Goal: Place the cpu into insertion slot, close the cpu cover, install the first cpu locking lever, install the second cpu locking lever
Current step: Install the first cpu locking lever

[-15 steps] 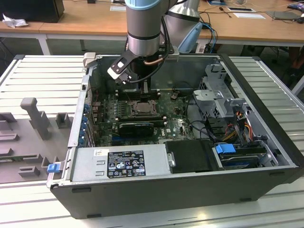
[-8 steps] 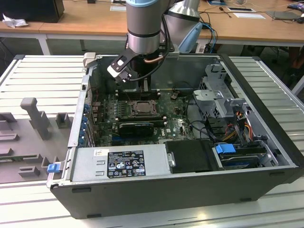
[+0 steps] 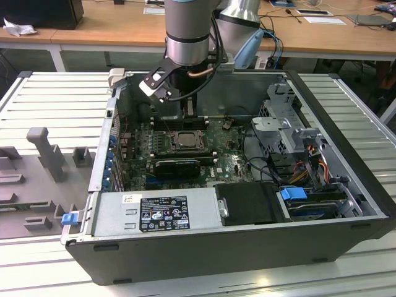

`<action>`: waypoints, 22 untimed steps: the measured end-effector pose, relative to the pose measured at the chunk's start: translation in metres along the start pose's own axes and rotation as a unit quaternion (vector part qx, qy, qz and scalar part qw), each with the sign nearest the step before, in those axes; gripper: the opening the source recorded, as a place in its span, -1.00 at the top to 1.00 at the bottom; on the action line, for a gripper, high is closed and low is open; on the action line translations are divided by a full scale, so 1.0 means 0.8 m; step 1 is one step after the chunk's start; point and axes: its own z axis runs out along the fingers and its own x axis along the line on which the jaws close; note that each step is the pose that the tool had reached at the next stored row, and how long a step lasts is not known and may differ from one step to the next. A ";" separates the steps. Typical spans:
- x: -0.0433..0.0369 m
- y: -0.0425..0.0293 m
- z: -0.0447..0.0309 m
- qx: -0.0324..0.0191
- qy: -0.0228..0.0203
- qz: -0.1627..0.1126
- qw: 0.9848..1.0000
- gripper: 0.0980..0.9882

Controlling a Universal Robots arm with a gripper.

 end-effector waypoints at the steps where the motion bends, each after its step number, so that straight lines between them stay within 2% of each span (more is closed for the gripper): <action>1: 0.000 0.0001 -0.0012 0.000 0.000 0.000 1.000 0.98; 6: 0.001 0.0007 -0.0144 0.000 0.000 0.000 1.000 0.98; 9: 0.001 0.0009 -0.0173 0.000 0.000 0.000 1.000 0.98; 12: 0.001 0.0009 -0.0172 0.002 0.002 -0.045 0.999 0.98; 13: 0.001 0.0008 -0.0172 0.003 0.003 -0.062 0.998 0.98; 15: 0.001 0.0008 -0.0170 0.005 0.005 -0.103 0.995 0.98; 18: 0.001 0.0008 -0.0169 0.007 0.007 -0.134 0.991 0.98; 19: 0.001 0.0008 -0.0168 0.008 0.007 -0.152 0.988 0.98; 21: 0.001 0.0008 -0.0168 0.009 0.008 -0.171 0.985 0.98; 22: 0.001 0.0008 -0.0168 0.010 0.009 -0.184 0.983 0.98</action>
